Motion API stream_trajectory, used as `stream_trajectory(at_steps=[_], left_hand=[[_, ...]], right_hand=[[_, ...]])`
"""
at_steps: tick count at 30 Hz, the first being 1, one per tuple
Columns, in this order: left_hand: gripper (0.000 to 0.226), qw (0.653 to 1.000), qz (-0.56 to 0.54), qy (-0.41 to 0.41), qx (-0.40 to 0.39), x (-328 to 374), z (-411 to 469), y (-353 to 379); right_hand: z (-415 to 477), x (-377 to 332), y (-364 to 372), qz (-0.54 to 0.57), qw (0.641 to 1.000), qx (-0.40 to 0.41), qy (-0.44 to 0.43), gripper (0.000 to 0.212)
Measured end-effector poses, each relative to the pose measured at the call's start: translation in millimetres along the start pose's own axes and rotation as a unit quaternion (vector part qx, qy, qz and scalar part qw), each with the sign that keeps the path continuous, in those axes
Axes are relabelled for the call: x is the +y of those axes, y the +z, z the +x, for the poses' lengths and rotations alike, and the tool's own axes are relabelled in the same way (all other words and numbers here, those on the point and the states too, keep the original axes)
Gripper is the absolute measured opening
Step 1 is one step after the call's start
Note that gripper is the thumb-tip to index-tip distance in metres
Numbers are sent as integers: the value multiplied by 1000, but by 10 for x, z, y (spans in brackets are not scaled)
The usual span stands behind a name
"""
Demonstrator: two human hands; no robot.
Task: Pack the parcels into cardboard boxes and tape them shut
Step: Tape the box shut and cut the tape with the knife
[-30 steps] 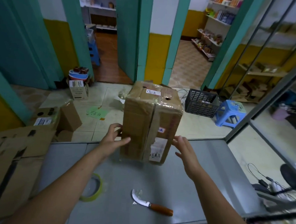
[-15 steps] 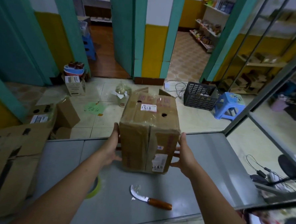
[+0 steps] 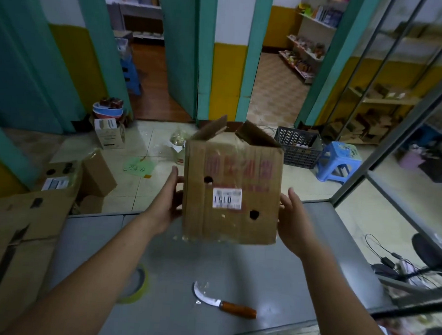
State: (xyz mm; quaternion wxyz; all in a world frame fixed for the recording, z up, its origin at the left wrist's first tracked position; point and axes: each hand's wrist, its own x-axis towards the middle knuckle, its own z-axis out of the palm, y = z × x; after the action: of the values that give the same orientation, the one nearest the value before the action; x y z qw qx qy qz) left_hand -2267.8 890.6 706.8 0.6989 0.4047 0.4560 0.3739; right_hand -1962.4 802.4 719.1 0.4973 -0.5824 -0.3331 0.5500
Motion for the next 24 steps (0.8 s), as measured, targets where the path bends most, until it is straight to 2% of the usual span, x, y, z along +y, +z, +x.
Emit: stream_trajectory(at_steps=[2, 4, 8, 11, 14, 17, 20, 24], left_hand=[[105, 1000, 3, -15, -13, -59, 12, 121], [108, 999, -12, -32, -20, -194, 58, 227], [97, 998, -27, -49, -17, -483, 69, 610], [80, 998, -8, -56, -42, -726, 120, 1013], [63, 996, 20, -28, -77, -918, 227, 1480], [69, 992, 26, -25, -120, -1040, 257, 2002], [83, 989, 42, -34, -139, -1230, 303, 2419], [86, 979, 73, -46, -184, -1592, 400, 2834]], right_hand=[[-24, -51, -50, -19, 1000, -9, 3, 73], [-66, -59, -98, -56, 998, 3, 3, 73], [-181, 71, -330, -88, 994, 62, 17, 61], [-323, 109, -572, -86, 982, 162, 35, 61], [-385, 252, -953, -47, 953, 296, 35, 50], [-446, 344, -1371, 23, 921, 385, 44, 47], [-486, 380, -1788, 84, 896, 430, 71, 51], [-556, 494, -2277, 160, 869, 458, 90, 70]])
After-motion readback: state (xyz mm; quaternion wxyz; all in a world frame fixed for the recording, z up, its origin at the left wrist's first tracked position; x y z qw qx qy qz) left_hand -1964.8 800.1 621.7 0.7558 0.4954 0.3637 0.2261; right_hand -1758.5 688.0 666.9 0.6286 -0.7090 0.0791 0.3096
